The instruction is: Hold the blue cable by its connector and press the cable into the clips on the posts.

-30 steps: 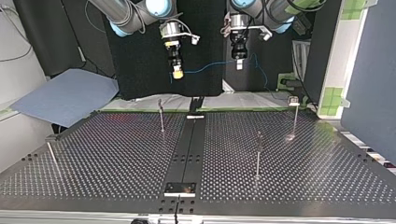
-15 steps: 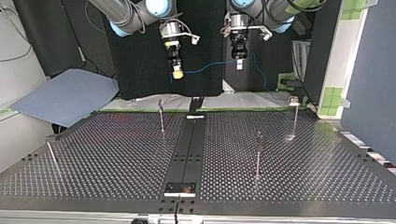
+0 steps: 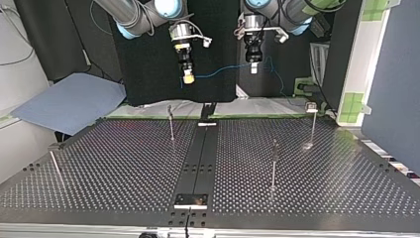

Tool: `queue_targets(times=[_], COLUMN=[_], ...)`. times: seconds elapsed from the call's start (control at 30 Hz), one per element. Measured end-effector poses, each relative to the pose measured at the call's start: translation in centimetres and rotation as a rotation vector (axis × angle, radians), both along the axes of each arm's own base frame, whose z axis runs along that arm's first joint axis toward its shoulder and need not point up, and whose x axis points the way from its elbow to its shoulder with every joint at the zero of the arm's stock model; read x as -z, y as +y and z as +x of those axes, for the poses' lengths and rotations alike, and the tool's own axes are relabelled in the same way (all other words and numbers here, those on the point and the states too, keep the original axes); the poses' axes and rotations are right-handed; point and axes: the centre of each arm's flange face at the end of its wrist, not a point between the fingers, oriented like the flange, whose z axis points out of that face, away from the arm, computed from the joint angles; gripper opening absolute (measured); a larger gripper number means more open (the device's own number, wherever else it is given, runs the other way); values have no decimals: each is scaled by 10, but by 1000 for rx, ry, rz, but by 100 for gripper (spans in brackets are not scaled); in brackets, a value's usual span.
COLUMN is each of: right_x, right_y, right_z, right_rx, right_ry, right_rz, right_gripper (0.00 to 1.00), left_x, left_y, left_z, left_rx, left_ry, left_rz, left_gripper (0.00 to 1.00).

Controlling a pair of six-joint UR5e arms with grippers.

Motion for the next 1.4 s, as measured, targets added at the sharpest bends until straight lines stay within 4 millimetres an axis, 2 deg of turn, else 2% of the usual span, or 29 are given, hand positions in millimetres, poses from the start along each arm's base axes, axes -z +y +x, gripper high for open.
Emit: queue_targets(times=[0.47,0.9,1.1,1.4], right_x=[1,63,70,67], right_y=[1,27,32,30], right_z=[0,-19,-25,-25], right_rx=[0,46,48,57], right_ry=[2,176,218,219], right_rz=[1,144,181,184], right_gripper=[0,0,0,0], left_x=[2,50,56,55], left_y=[2,21,23,23], left_z=[-1,-13,-15,-15], left_rx=[0,-5,-3,-6], left_ry=[10,196,214,218], left_rz=[10,219,240,251], left_gripper=[0,0,0,0])
